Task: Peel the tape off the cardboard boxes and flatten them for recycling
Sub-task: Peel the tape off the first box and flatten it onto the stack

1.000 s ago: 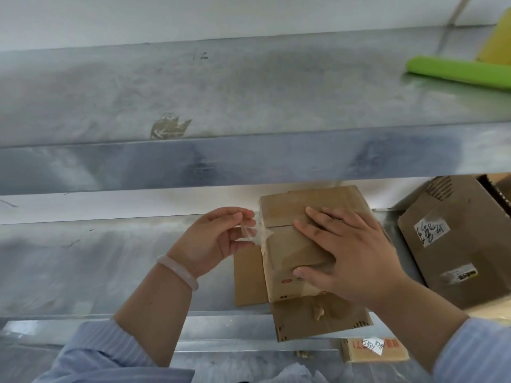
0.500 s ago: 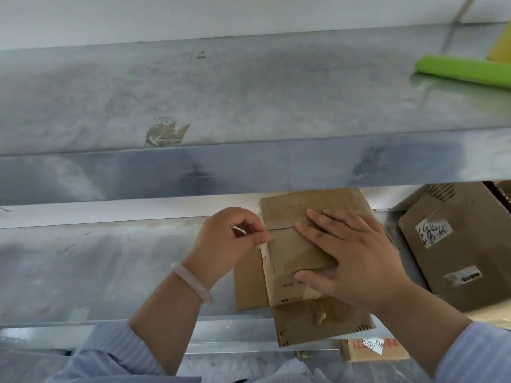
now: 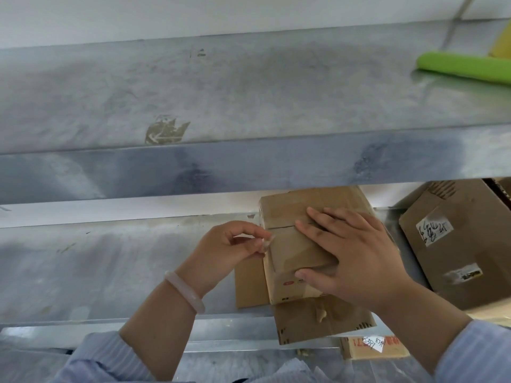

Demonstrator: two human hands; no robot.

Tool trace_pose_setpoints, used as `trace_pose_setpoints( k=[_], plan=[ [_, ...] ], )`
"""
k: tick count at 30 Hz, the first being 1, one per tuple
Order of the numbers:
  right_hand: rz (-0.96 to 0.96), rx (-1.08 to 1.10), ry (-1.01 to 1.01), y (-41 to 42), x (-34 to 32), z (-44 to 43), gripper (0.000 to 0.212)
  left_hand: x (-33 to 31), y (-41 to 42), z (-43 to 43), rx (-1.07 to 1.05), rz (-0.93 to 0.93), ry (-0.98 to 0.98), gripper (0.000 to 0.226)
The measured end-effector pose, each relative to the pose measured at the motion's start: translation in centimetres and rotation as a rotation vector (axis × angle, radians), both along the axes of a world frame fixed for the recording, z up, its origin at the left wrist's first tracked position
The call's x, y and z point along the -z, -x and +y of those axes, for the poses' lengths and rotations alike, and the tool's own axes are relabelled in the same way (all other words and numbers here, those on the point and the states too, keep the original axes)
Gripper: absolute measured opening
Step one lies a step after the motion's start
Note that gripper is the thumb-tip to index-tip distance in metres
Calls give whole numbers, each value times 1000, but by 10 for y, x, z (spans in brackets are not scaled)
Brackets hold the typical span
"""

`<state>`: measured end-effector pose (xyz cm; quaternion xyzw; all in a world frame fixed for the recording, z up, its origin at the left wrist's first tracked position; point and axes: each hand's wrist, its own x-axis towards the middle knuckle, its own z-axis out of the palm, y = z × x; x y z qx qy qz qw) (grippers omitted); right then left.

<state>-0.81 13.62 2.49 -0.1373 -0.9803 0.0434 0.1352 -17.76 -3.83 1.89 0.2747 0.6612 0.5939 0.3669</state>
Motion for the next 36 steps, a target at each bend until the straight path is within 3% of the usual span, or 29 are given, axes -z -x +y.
trace_pose_setpoints(
  k=[3,5,8,12,16,19,21,23,24,28,32,36],
  plan=[
    [-28,0,20,-1,-2,-1,75,5,-6,5,-71,-90,32,25],
    [-51,0,47,-2,-5,0,72,4,-6,5,-60,-65,61,17],
    [-76,17,83,0,-11,3,67,1,-8,5,-26,182,116,8],
    [-164,26,57,2,-11,4,73,-4,-11,6,-149,590,165,20],
    [-197,17,95,6,-12,5,75,2,-22,10,-338,824,142,21],
    [-227,21,128,7,-11,7,79,6,-27,9,-314,948,95,14],
    [-229,23,125,5,-10,7,79,9,-21,3,-223,854,80,8],
    [-233,30,132,5,-11,7,78,8,-13,-5,-138,549,54,16],
    [-231,35,141,6,-12,6,78,7,-10,-7,-147,423,42,19],
    [-213,48,164,9,-15,5,77,4,7,13,-381,222,50,16],
    [-189,40,160,3,-16,2,76,1,16,45,-172,-119,187,39],
    [-156,16,164,-3,-15,-1,73,-4,18,51,-125,-181,211,36]
  ],
)
